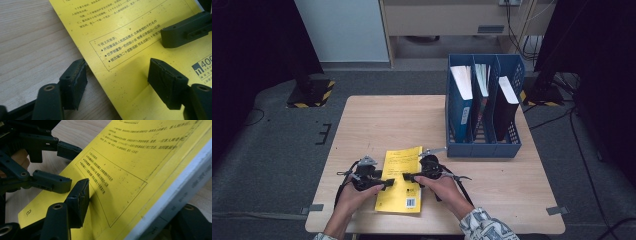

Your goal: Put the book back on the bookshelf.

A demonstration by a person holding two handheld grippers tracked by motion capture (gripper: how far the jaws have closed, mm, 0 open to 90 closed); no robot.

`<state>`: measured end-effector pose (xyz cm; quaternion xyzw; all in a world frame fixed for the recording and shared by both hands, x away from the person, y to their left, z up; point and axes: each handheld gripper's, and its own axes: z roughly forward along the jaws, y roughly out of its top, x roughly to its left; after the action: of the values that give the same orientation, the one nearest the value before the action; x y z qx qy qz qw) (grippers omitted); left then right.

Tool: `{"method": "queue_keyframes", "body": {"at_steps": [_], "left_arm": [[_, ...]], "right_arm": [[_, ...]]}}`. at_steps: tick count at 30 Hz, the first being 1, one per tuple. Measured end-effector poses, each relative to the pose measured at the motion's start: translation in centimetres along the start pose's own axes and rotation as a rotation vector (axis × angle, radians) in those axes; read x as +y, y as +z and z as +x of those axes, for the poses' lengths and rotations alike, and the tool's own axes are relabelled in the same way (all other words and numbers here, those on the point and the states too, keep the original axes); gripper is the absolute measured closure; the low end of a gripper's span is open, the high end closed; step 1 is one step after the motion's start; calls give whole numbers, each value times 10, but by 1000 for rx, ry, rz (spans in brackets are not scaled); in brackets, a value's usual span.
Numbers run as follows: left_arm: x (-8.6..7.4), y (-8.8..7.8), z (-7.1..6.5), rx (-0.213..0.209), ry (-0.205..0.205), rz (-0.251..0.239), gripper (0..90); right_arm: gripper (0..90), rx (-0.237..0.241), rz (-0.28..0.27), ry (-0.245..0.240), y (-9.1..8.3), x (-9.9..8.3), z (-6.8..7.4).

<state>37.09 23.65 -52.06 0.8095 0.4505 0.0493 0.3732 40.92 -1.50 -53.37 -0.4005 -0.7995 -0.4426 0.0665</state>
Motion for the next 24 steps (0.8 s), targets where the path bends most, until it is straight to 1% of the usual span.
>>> {"method": "queue_keyframes", "body": {"at_steps": [2, 3, 4, 5, 7, 8, 10, 11, 12, 13, 14, 15, 17, 19, 23, 24], "left_arm": [[1, 0, 1, 4, -23, 1, 362], [3, -2, 3, 11, -42, -1, 411], [3, -2, 3, 11, -42, -1, 458], [3, -3, 3, 15, -44, -5, 458], [4, -4, 5, 24, -46, -9, 524], [5, -5, 5, 27, -44, -10, 594], [6, -7, 6, 31, -50, -14, 658], [6, -7, 7, 31, -55, -16, 658], [6, -7, 7, 30, -58, -17, 680], [6, -8, 8, 30, -59, -19, 722], [6, -9, 8, 30, -59, -20, 722], [7, -9, 9, 30, -60, -21, 763], [7, -10, 10, 26, -62, -20, 776], [8, -11, 10, 28, -57, -14, 814], [10, -13, 8, 39, -37, -4, 867], [10, -14, 8, 37, -36, -3, 867]], "right_arm": [[421, -2, 2, 5, 0, 1, 0], [429, -2, 5, 7, 0, 2, -1], [429, -2, 5, 7, 0, 2, -1], [433, -3, 5, 9, 0, 2, -1], [444, -2, 3, 14, 0, 2, -2], [452, -1, 5, 18, 0, 3, -3], [455, -3, 6, 19, 0, 3, -3], [458, -3, 5, 17, 0, 3, -3], [461, 0, 4, 20, 0, 3, -4], [467, 4, 4, 22, 0, 3, -4], [467, 4, 4, 22, 0, 3, -4], [480, 8, 3, 31, 0, 3, -4], [489, 13, 1, 32, -1, 4, -5], [507, 16, 4, 35, -2, 5, -4], [538, 14, 8, 2, -5, 10, -1], [538, 14, 8, 2, -5, 10, -1]]}}
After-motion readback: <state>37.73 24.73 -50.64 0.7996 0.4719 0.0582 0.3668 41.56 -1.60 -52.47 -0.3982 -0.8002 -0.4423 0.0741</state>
